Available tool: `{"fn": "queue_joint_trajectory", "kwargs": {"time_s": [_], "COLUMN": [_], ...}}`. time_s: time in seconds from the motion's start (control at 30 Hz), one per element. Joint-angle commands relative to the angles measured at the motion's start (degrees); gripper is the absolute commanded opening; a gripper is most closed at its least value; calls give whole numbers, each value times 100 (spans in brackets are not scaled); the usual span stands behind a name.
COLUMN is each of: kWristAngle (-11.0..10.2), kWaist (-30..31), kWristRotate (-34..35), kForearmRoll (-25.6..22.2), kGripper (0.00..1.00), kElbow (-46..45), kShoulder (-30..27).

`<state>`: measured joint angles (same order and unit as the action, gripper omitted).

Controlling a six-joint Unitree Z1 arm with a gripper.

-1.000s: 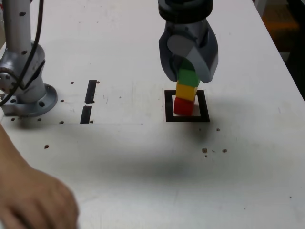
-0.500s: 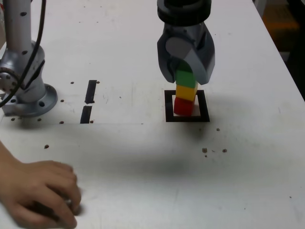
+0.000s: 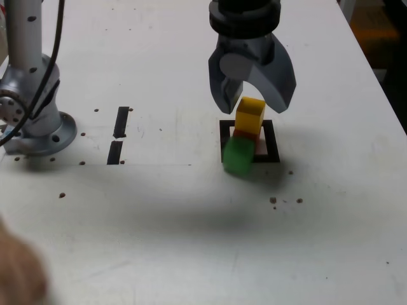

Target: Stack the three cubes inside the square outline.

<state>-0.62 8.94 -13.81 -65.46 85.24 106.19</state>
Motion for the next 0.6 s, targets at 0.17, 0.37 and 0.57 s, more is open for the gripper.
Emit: {"fn": "queue_joint_trajectory", "kwargs": {"time_s": [0.17,0.37,0.57], "kWristAngle": [27,21,-6], "kWaist": [-15,18,323], "kWristRotate": [-8,-8,-7], "kForearmRoll": [42,14,-25], "kGripper": [87,87,87], "kElbow": [-54,-159,-519], "kShoulder": [-89,-264,-732]}}
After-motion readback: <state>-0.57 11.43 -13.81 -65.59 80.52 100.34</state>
